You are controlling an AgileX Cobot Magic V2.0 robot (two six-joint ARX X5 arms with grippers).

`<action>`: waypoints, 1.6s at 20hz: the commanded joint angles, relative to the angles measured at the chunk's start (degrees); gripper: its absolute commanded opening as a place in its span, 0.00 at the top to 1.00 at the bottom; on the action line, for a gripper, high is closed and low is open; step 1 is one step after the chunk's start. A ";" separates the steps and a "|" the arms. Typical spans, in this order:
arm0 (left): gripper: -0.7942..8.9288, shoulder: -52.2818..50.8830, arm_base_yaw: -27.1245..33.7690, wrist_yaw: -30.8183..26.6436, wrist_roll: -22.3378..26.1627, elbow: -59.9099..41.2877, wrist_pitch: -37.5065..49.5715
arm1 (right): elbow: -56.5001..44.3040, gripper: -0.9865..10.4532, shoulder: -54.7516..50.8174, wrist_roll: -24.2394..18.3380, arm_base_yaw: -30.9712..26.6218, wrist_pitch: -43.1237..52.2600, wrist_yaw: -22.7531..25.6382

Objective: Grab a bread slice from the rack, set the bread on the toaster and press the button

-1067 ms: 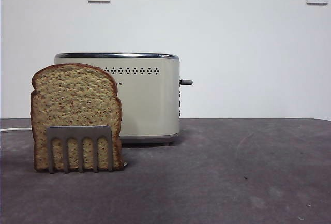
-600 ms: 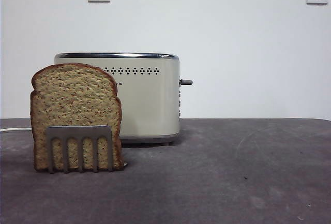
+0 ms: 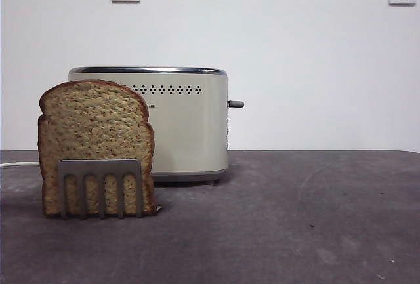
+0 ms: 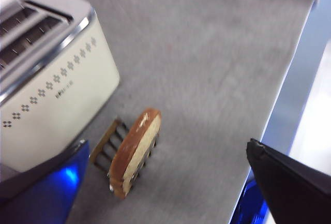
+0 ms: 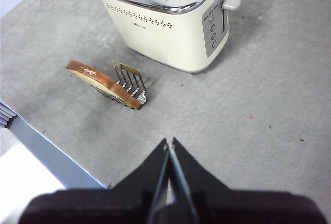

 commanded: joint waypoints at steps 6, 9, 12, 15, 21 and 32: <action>0.36 15.32 -9.90 -14.58 10.27 -0.07 5.92 | 0.07 0.92 1.84 -0.74 0.15 -0.46 -0.09; 0.36 21.07 -10.38 -17.09 12.17 -0.07 8.28 | 0.07 0.92 2.21 -1.62 0.15 -0.90 -0.11; 0.37 26.01 -10.36 -18.16 13.90 -0.07 10.25 | 0.07 0.92 2.29 -1.62 0.15 -0.90 -0.11; 0.37 30.58 -10.36 -18.43 14.36 -0.07 10.91 | 0.07 0.92 2.34 -1.62 0.15 -0.90 -0.11; 0.70 33.03 -10.36 -18.36 14.05 -0.07 12.11 | 0.07 0.92 2.34 -1.66 0.15 -0.87 -0.09; 0.93 31.15 -10.38 -18.25 13.73 1.40 10.62 | 0.07 0.92 2.49 -1.79 0.15 -0.87 -0.09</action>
